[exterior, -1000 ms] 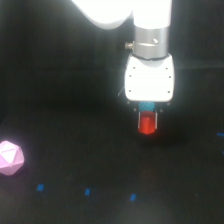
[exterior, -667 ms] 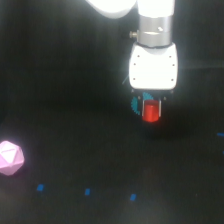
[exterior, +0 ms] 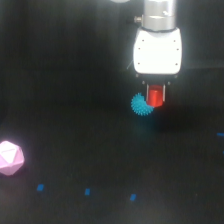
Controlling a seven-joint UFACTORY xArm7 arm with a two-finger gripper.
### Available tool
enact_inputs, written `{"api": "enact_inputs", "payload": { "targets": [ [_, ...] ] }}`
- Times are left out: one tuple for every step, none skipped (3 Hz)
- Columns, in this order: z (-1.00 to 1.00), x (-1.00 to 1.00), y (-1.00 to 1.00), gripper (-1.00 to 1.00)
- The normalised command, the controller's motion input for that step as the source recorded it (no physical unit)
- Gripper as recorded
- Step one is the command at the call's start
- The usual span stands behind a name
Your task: Pick up the red object from the table
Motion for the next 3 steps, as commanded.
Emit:
{"api": "enact_inputs", "payload": {
  "targets": [
    [1.0,0.75,0.27,-1.0],
    [0.45,-0.08,-0.56,-1.0],
    [-0.17,0.33,-0.51,-0.83]
  ]
}}
